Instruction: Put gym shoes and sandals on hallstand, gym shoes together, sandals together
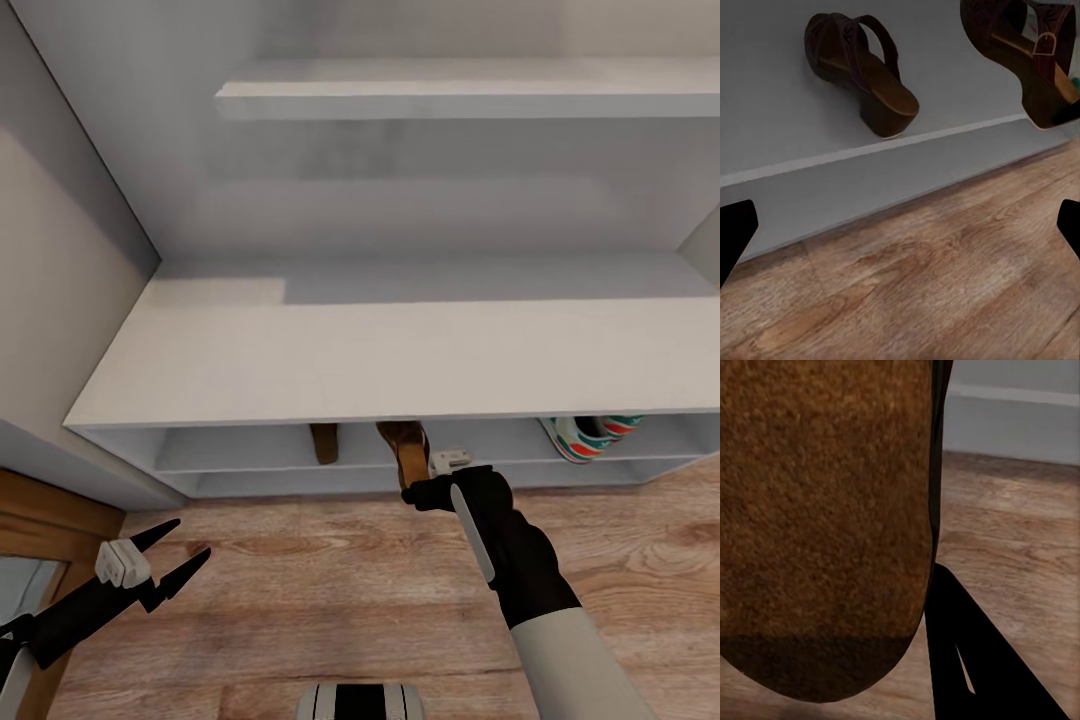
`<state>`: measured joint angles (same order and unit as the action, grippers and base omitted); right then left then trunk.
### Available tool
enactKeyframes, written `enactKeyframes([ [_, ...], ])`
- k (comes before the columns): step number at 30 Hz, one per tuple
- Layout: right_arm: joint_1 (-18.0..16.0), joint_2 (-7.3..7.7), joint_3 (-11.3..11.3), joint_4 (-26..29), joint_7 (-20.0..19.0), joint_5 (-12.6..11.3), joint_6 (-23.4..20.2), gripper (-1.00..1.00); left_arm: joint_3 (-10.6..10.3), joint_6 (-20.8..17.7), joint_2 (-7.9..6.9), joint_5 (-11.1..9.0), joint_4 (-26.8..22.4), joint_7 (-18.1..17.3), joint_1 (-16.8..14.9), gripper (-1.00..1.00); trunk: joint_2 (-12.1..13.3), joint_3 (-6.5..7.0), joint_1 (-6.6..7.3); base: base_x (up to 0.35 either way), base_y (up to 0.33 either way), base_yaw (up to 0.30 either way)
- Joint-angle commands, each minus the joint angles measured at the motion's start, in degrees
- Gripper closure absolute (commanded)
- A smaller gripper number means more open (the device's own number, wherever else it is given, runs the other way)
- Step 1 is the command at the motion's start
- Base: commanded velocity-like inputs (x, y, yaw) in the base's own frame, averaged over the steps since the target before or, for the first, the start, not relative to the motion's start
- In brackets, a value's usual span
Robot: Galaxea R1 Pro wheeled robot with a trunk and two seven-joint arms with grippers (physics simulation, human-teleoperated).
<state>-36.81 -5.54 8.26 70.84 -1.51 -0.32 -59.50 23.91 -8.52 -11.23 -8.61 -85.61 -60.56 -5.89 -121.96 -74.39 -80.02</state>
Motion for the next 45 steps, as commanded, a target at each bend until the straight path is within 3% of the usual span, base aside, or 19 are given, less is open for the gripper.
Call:
enactKeyframes([
  [1, 0.0, 0.00, 0.0, 0.0, 0.0, 0.0, 0.0, 1.00, 0.0, 0.0, 0.01, 0.0, 0.0, 0.0, 0.0, -1.00, -0.4, -0.19, -0.23, 0.000, 0.000, 0.000],
  [33, 0.0, 0.00, 0.0, 0.0, 0.0, -0.1, 0.0, 1.00, 0.0, 0.0, 0.04, 0.0, 0.0, 0.0, 0.0, -1.00, -13.3, -5.93, -7.25, 0.000, 0.000, 0.000],
  [45, 0.0, 0.00, 0.0, 0.0, 0.0, 0.0, 0.0, 1.00, -0.1, 0.0, 0.06, 0.0, 0.0, 0.0, 0.0, -1.00, -13.3, -5.93, -7.25, 0.000, 0.000, 0.000],
])
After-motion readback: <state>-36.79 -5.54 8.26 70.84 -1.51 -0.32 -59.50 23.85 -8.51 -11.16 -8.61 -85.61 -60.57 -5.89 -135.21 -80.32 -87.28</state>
